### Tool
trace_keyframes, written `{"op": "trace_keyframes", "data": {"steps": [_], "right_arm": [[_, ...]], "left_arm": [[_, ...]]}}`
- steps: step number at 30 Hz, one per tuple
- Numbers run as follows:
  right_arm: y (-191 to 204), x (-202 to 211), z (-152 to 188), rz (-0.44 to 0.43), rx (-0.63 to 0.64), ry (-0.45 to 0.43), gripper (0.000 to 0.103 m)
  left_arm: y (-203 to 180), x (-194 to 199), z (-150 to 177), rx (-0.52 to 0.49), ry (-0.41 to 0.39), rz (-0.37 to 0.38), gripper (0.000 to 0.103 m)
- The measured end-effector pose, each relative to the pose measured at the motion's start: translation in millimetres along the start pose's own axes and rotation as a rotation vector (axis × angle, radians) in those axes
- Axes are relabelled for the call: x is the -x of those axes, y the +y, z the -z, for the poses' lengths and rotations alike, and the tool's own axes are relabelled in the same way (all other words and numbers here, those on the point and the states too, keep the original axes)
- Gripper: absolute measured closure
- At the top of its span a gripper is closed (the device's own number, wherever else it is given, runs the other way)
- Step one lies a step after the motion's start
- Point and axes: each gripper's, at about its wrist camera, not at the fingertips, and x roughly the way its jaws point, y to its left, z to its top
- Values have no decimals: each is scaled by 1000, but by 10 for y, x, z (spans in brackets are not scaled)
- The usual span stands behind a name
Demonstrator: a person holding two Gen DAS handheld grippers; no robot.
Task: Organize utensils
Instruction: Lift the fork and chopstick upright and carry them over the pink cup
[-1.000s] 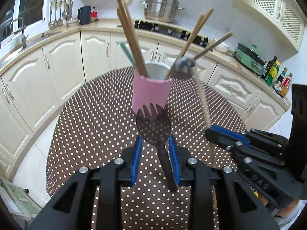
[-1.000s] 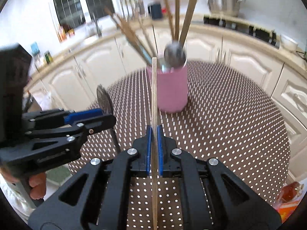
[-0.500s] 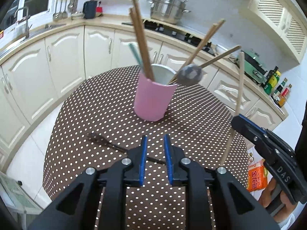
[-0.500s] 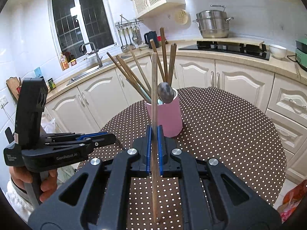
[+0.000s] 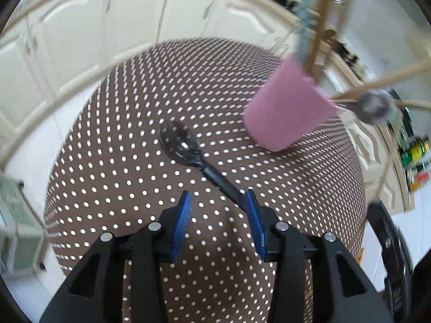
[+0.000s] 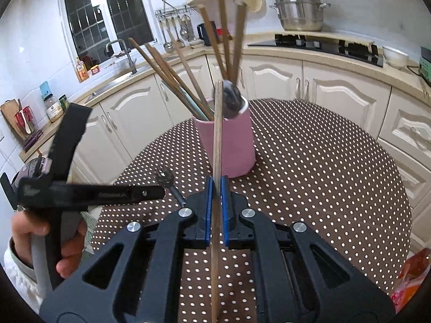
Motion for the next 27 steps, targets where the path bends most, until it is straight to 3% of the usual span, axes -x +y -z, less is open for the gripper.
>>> {"op": "trace_keyframes", "data": {"steps": [7,11,12,13,14,21,27], "right_arm": [[-121,-108,39,-8,-18,34,96],[-128,-127,28,-18,-17,35,96],[-128,-130,20,-21,-17,35,96],[-140,-137,8,-22,-17,35,96],[-148,-147,-1,-23,-17,35,96],[-168,-150,-11,-27,-19,33,96],[-94,-51,-64,-24,-5,-8,96]], "left_arm": [[-111,-295,-134,14,28,-74,62],[-200,-365,-207,-25,-4,-115,63],[-232,-384,-220,-40,-10,-127,65],[-260,-401,-228,-63,-17,-153,79],[-290,-418,-233,-89,-24,-162,82],[-245,-316,-184,-113,-59,-109,99],[-267,-9,-13,-170,-171,-32,99]]}}
